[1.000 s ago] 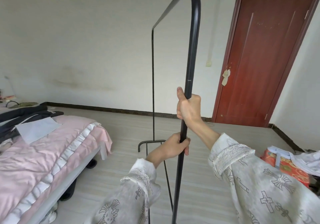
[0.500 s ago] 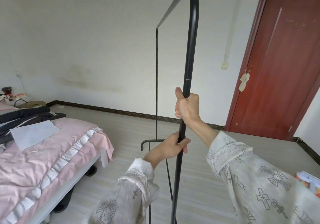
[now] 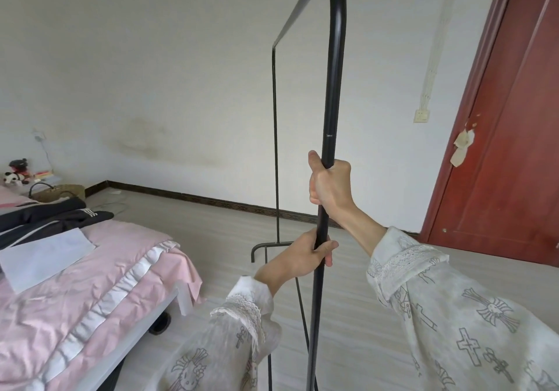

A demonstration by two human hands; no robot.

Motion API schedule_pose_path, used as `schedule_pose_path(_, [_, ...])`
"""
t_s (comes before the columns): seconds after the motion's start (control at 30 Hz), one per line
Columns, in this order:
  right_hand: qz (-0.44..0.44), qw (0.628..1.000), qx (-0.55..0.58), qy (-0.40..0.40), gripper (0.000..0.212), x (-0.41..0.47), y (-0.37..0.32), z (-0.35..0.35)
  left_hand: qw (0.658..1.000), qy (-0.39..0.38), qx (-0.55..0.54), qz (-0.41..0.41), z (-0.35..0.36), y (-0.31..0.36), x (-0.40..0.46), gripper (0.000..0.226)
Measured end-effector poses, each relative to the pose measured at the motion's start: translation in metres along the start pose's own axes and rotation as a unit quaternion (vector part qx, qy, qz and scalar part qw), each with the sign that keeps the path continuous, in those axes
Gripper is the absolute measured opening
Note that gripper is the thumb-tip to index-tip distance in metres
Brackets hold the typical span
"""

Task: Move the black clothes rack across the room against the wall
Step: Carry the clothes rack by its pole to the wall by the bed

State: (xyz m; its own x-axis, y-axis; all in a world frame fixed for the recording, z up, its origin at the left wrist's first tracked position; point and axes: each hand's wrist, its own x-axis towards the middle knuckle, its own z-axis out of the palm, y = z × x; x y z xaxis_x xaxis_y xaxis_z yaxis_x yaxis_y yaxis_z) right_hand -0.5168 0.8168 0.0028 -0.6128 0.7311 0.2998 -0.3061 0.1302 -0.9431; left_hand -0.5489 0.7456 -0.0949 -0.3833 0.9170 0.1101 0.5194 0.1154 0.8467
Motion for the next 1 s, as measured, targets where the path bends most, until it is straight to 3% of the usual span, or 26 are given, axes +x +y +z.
schedule_pose_path(0.6, [0.035,0.99,0.038,-0.129,0.047,0.244,0.081,0.026,0.987,0.147,0.016,-0.057,-0.064,-0.077,0.225,0.025])
schedule_pose_path(1.0, [0.029,0.984,0.049,-0.17,0.051,0.359,0.124,0.066,0.981,0.173,0.03,-0.079,-0.124,-0.136,0.326,0.024])
